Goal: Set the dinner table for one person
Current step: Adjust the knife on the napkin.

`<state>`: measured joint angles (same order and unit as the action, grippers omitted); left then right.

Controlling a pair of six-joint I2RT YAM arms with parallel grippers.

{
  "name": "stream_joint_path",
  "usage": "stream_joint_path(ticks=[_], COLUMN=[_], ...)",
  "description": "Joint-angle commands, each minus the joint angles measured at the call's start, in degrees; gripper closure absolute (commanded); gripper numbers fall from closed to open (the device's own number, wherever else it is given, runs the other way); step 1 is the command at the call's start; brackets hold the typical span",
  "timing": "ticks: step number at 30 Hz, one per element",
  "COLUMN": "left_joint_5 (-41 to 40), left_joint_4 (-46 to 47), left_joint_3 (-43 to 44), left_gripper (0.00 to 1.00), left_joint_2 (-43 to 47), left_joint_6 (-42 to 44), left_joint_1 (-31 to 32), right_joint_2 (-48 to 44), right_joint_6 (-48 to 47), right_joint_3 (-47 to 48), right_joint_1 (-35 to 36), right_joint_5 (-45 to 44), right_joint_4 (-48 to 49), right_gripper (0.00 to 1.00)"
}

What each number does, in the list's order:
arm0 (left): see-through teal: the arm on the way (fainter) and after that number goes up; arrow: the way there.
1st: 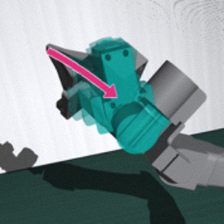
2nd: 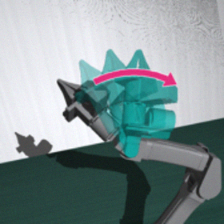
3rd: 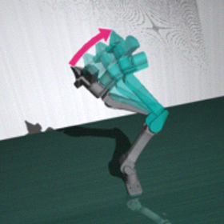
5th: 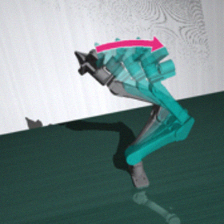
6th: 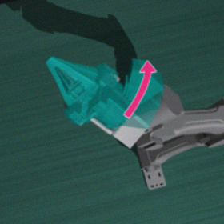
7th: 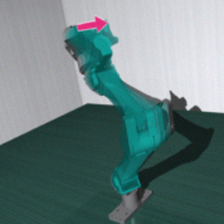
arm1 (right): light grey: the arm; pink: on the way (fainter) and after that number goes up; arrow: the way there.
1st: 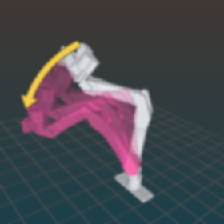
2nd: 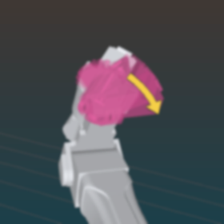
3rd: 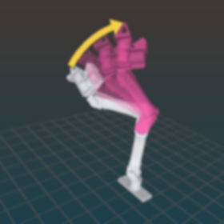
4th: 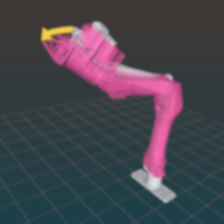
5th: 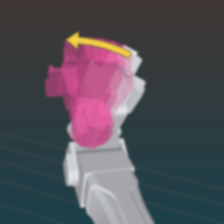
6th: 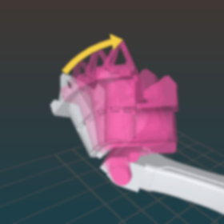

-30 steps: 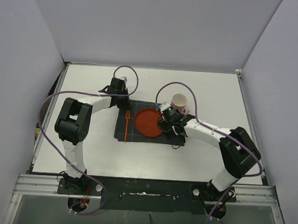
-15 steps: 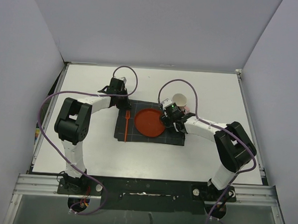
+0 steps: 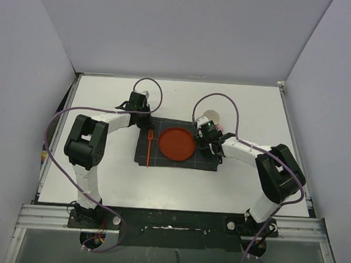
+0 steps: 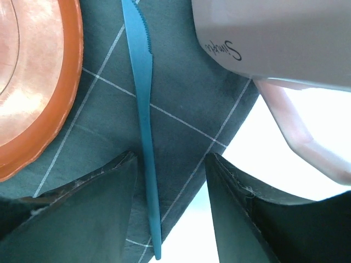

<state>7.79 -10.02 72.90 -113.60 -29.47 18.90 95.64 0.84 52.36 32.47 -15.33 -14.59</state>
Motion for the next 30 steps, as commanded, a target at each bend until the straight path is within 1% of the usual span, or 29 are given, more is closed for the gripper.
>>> stream_joint_path(ticks=[1,6,14,15,16,17,18,19,21,30], left_joint_5=[0.7,1.1,1.9,2.1,2.1,2.1,2.2,2.2,2.3,2.4], left_joint_4=[2.2,2.2,2.4,2.4,2.4,2.4,2.4,2.4,2.5,2.5], left_joint_3=[1.1,1.0,0.9,0.9,1.0,1.0,1.0,1.0,1.0,1.0], left_gripper=[1.0,1.0,1.0,1.0,1.0,1.0,1.0,1.0,1.0,1.0], left_joint_2=[-1.3,-1.1,-0.8,-0.9,-1.0,-0.9,-1.0,-1.1,-1.2,-1.4], left_joint_6=[1.0,1.4,1.7,1.7,1.7,1.7,1.7,1.8,1.7,1.5], left_joint_1=[-0.5,-1.0,-1.8,-1.9,-1.9,-2.0,-1.9,-1.9,-2.0,-1.9], right_joint_2=[-0.6,1.4,2.9,3.1,3.3,3.6,4.0,4.4,4.9,5.4], right_joint_6=[0.5,-0.6,-0.6,-0.8,-0.9,-0.9,-0.9,-0.8,-0.8,-1.4], right_joint_3=[2.1,4.8,6.2,6.3,6.5,6.7,6.9,7.1,7.3,6.7], right_joint_1=[1.1,1.8,1.8,1.8,1.8,1.8,1.8,1.8,1.8,1.5], right_joint_5=[0.9,0.4,1.3,1.3,1.6,1.8,1.8,1.9,2.1,2.7], right_joint_4=[1.2,-0.1,-0.5,-0.6,-0.7,-1.0,-1.4,-1.7,-2.1,-1.9], right_gripper=[0.47,0.49,0.54,0.57,0.65,0.77,0.86,0.89,0.9,0.87])
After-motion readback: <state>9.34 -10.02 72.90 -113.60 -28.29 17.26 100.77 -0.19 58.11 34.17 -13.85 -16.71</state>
